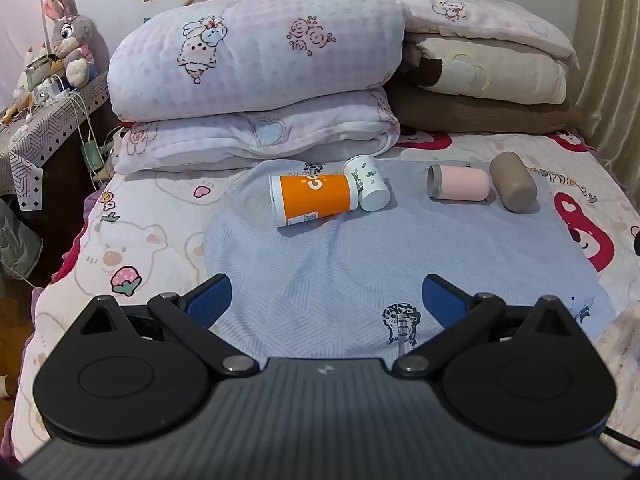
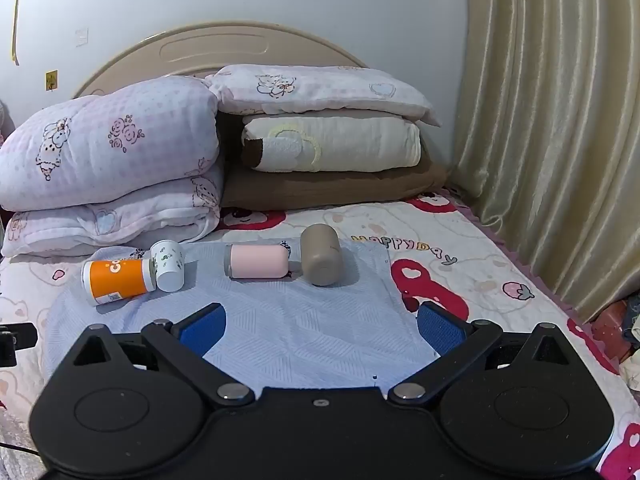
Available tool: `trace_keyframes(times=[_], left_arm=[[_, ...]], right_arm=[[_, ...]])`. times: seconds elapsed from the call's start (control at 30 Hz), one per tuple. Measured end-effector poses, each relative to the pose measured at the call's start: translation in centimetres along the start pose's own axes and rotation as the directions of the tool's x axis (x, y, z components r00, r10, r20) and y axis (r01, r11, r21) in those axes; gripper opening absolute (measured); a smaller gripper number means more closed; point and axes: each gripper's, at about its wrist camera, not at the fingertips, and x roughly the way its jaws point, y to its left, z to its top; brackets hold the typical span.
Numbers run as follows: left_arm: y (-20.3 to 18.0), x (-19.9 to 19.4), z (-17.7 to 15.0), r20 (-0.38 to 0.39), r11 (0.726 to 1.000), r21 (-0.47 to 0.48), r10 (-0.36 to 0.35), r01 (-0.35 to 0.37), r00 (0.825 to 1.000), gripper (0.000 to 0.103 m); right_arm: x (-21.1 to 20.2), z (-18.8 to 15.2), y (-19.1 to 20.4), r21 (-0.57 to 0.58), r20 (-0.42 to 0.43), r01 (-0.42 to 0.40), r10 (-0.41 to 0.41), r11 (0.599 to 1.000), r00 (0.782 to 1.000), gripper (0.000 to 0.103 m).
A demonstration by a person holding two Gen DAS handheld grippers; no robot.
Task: Flip cup upright
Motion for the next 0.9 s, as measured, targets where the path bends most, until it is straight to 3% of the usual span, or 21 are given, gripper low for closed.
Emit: trace_keyframes(times=[0.9], left_arm=[[-0.4,0.1,-0.1,-0.008,1.0,0.014,0.006,-0.006,1.0,0.103]], right_arm=[[0.3,0.3,-1.3,-0.006,0.007,0.016,-0.016,1.0,1.0,0.103]])
